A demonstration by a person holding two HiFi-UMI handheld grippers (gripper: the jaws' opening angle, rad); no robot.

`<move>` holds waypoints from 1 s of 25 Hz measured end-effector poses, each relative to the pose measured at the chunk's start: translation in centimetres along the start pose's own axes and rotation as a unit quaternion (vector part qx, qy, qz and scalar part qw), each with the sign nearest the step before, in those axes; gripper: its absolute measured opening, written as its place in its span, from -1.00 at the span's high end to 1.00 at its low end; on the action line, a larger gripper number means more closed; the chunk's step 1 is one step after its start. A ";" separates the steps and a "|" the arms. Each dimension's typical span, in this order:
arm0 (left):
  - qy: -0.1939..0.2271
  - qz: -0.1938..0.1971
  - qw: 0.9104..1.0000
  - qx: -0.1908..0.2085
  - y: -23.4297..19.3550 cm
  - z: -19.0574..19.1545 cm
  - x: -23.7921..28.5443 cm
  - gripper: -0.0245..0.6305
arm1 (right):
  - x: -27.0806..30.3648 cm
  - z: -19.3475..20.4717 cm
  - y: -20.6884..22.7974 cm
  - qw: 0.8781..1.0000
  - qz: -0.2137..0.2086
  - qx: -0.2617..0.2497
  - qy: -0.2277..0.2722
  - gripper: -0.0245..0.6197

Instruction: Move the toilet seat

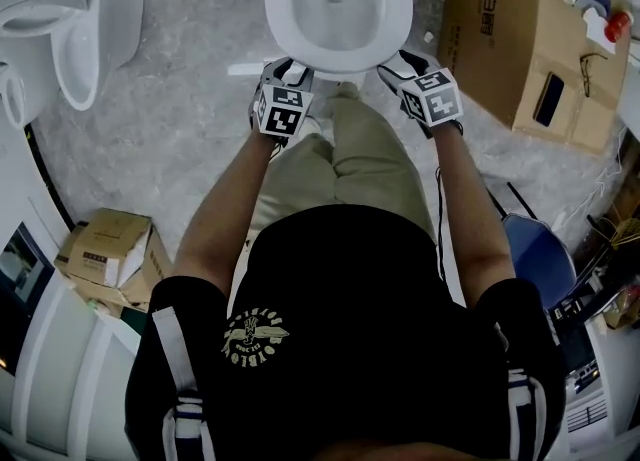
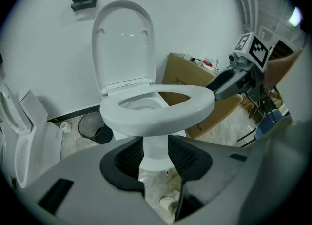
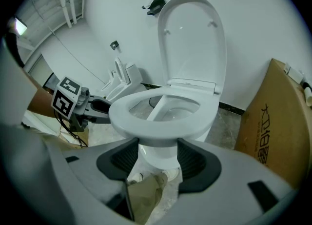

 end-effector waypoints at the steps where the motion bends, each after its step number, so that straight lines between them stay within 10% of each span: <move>1: 0.000 -0.001 1.000 -0.002 -0.1 -0.3 -0.1 0.40 | -0.2 -0.2 0.0 1.000 0.000 0.000 -0.001 0.10; 25: 0.019 -0.050 0.997 -0.052 -3.3 -8.7 -1.4 0.41 | -5.2 -8.7 0.9 0.998 -0.058 -0.002 0.000 0.10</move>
Point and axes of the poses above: the fingertips, and each gripper's own axes: x forward along the fingers, y to its right, z out of its underside, the point moved 3 cm from there along -x, backward along the fingers, and after that the axes turned 12 degrees about -z, right-handed, at the moved point
